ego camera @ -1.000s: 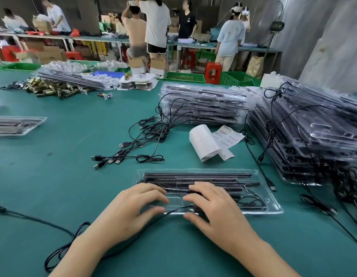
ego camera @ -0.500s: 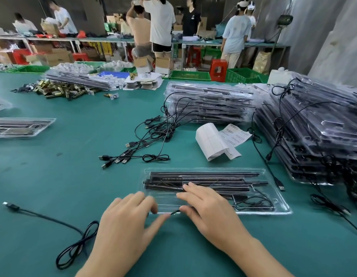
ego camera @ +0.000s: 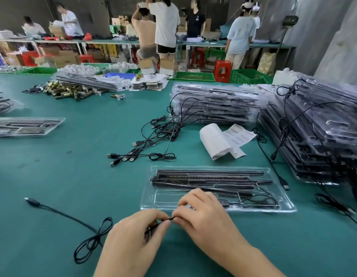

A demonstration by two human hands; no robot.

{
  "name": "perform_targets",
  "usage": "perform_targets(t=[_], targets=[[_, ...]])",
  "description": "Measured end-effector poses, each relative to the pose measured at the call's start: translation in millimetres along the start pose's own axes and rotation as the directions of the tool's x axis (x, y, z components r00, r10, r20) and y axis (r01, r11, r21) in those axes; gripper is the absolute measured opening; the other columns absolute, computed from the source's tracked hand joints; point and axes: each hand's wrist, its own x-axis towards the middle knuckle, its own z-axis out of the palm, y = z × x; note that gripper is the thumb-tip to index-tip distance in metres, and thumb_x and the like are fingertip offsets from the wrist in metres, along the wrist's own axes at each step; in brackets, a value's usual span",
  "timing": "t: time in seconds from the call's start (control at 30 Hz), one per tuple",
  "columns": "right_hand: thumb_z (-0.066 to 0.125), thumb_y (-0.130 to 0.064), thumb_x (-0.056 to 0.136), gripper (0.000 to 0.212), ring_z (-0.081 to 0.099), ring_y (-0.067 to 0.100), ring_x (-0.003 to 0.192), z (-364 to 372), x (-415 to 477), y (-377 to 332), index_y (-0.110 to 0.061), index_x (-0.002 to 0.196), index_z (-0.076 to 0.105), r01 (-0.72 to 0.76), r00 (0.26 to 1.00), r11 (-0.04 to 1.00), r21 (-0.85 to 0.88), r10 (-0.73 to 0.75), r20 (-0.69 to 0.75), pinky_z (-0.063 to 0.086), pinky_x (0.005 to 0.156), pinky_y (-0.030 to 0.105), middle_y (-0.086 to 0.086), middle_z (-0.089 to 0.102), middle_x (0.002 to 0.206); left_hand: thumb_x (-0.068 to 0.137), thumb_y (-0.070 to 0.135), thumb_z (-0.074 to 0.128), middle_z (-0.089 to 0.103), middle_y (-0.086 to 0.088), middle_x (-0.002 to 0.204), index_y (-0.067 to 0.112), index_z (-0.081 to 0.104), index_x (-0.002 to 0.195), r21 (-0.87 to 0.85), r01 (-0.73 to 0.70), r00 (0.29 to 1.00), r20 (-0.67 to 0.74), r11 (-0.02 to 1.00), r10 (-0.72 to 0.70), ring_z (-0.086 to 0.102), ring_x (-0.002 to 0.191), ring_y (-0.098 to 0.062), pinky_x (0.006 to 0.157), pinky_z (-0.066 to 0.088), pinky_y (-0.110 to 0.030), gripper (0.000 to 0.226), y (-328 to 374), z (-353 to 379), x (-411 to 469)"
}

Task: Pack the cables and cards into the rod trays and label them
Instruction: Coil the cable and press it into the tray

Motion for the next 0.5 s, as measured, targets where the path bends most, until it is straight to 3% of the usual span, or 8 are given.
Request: perform_targets(t=[0.13,0.3,0.4,0.5], targets=[[0.059,-0.03,0.101,0.016,0.056,0.016,0.089,-6,-2,7,-0.022,0.091,0.069,-0.097,0.995,0.994,0.06,0.095,0.029,0.05,0.075,0.033,-0.011,0.061,0.091,0.093,0.062,0.053,0.057,0.038,0.086,0.052,0.053,0.086,0.173,-0.026,0.989,0.145,0.985,0.001,0.053,0.071,-0.001,0.068,0.045,-0.015,0.013,-9,-30,-1],[0.056,-0.035,0.101,0.015,0.053,0.011,0.099,-15,3,-6,-0.026,0.103,0.068,-0.136,0.99,0.982,0.127,0.129,0.061,0.047,0.085,0.032,-0.017,0.06,0.098,0.091,0.054,0.053,0.064,0.021,0.072,0.048,0.064,0.095,-0.04,-0.145,0.976,0.157,0.989,0.15,0.055,0.062,-0.005,0.06,0.048,-0.018,0.013,-6,-59,9],[0.051,-0.036,0.104,0.015,0.055,0.009,0.094,-17,11,-21,-0.031,0.109,0.064,-0.105,0.994,0.941,0.322,0.103,0.024,0.046,0.083,0.031,-0.019,0.061,0.096,0.094,0.049,0.058,0.065,0.015,0.079,0.044,0.07,0.097,-0.113,-0.226,0.955,0.172,0.968,0.243,0.059,0.071,-0.008,0.069,0.049,-0.022,0.013,8,-50,18],[0.049,-0.037,0.104,0.018,0.058,0.008,0.076,-18,11,-23,-0.031,0.101,0.066,-0.219,0.971,0.8,0.558,0.233,0.048,0.048,0.074,0.028,-0.012,0.061,0.079,0.09,0.052,0.062,0.06,0.017,0.095,0.042,0.068,0.091,-0.064,-0.229,0.97,0.071,0.971,0.233,0.06,0.092,-0.008,0.08,0.043,-0.017,0.012,5,-43,20]])
